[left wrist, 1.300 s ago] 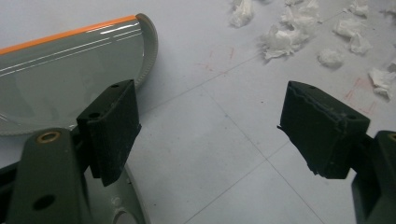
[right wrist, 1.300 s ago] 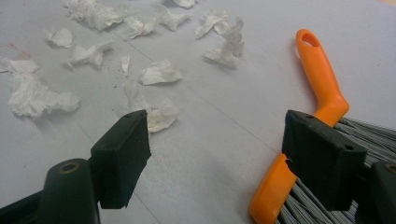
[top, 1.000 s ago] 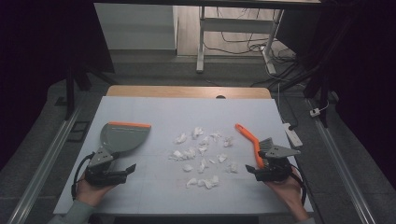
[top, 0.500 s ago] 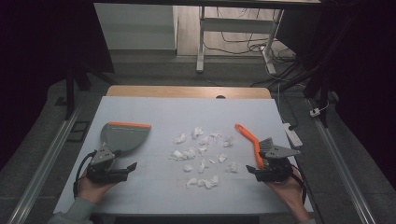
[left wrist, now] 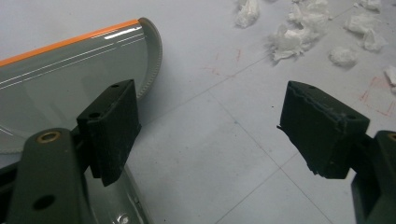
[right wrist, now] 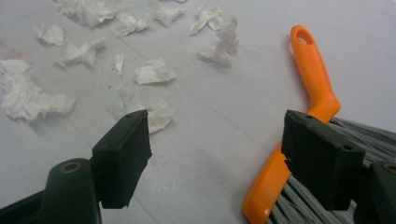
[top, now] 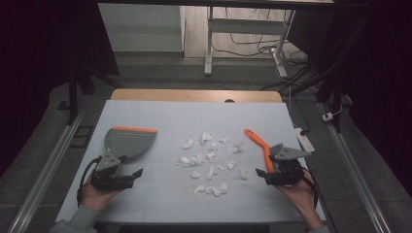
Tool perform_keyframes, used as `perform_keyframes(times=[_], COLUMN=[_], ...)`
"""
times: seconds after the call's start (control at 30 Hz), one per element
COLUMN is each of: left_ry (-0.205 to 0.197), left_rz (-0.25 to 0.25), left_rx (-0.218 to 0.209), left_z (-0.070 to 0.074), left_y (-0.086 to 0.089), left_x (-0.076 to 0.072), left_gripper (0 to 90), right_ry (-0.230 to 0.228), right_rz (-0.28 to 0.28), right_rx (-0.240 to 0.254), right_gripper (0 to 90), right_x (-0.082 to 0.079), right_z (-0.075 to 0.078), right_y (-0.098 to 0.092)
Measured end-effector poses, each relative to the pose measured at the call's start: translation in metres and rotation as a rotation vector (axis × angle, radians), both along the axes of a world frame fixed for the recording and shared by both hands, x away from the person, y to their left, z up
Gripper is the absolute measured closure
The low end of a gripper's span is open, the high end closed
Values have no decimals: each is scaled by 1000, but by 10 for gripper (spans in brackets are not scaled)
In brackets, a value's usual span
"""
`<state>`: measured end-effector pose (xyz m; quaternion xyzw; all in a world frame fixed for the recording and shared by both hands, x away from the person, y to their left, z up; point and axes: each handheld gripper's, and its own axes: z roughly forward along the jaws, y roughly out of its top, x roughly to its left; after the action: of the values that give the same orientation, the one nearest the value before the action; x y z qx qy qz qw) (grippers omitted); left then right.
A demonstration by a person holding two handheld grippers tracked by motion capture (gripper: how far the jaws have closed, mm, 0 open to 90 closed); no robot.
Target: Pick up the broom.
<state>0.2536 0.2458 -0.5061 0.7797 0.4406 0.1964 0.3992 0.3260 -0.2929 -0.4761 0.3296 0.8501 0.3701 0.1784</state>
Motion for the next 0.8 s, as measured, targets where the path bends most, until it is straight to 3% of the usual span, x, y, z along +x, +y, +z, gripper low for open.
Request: perform_keyframes(times=[0.27, 0.43, 0.8], left_ry=[2, 1, 8], left_rz=[-6, 0, -5], left_rx=[12, 10, 19], left_z=[-1, 0, -1], left_y=[-2, -1, -2], left_x=[0, -1, 0], left_gripper=[210, 210, 210], right_ry=[34, 78, 176], right_rz=[-49, -70, -147], right_rx=[-32, -45, -168], right_gripper=[251, 251, 255], right_x=[18, 39, 90], right_z=[24, 36, 33], right_y=[7, 11, 18])
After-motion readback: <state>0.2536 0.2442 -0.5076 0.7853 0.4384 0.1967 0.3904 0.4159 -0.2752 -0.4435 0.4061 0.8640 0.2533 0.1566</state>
